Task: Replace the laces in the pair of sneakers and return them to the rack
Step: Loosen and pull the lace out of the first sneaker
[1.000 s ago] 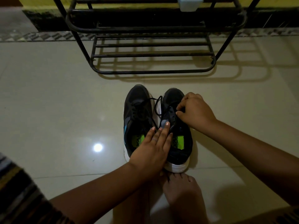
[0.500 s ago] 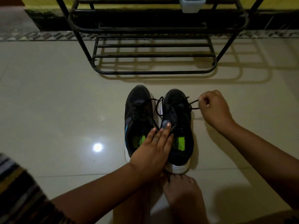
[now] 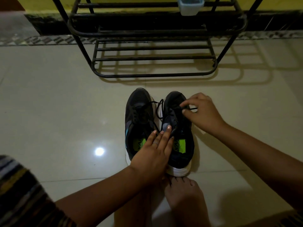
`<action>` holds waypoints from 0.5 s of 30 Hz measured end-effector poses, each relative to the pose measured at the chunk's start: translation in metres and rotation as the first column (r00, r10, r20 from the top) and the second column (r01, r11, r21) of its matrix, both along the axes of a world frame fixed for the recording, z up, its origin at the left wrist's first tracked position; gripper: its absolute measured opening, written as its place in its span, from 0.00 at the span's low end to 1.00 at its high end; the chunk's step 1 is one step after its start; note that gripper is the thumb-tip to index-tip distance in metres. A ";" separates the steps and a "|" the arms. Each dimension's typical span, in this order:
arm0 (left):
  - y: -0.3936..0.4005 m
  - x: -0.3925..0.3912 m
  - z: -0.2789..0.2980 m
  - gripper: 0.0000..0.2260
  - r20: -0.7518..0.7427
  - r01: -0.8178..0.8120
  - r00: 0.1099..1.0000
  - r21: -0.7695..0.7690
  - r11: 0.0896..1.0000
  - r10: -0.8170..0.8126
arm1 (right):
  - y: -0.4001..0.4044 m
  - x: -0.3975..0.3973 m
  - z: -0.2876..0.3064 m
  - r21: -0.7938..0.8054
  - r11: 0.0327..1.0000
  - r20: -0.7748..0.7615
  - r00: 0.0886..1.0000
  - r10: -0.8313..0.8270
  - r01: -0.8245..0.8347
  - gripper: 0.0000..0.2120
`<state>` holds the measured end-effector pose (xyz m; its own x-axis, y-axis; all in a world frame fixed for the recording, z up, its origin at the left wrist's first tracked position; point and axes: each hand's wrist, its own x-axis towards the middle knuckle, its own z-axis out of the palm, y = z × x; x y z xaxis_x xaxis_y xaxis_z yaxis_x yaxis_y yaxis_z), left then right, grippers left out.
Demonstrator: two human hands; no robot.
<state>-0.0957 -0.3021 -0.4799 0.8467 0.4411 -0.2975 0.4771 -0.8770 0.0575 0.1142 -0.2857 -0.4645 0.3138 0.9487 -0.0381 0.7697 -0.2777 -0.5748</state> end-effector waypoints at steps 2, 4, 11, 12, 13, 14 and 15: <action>0.000 0.000 0.001 0.38 0.001 0.000 1.000 0.007 1.000 0.000 | 0.002 -0.008 -0.001 -0.142 0.986 0.118 0.987 0.106 -0.088 0.15; 0.000 0.000 0.001 0.38 0.000 0.009 1.000 0.019 1.000 -0.009 | 0.004 -0.014 -0.001 -0.228 0.968 0.218 0.964 0.154 -0.103 0.18; 0.000 0.001 -0.002 0.36 -0.008 0.012 1.000 0.032 0.999 -0.012 | 0.006 -0.022 -0.006 -0.210 0.973 0.339 0.926 0.166 -0.098 0.09; 0.000 0.000 -0.002 0.36 -0.008 0.013 1.000 0.032 0.999 -0.013 | 0.005 -0.021 -0.007 -0.193 0.976 0.305 0.939 0.157 -0.100 0.08; 0.000 0.000 -0.002 0.36 -0.005 0.012 1.000 0.029 0.999 -0.012 | 0.005 -0.019 -0.009 -0.169 0.981 0.254 0.958 0.136 -0.095 0.07; 0.000 0.000 -0.002 0.35 -0.001 0.012 1.000 0.026 1.000 -0.012 | 0.004 -0.017 -0.009 -0.130 0.989 0.182 0.978 0.096 -0.073 0.05; 0.000 0.000 -0.002 0.35 0.000 0.011 1.000 0.023 1.000 -0.011 | 0.004 -0.015 -0.008 -0.088 0.995 0.097 0.994 0.043 -0.035 0.04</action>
<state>-0.0955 -0.3019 -0.4820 0.8516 0.4388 -0.2868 0.4676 -0.8832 0.0371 0.0992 -0.2816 -0.4730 0.2831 0.9547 -0.0913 0.8325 -0.2918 -0.4710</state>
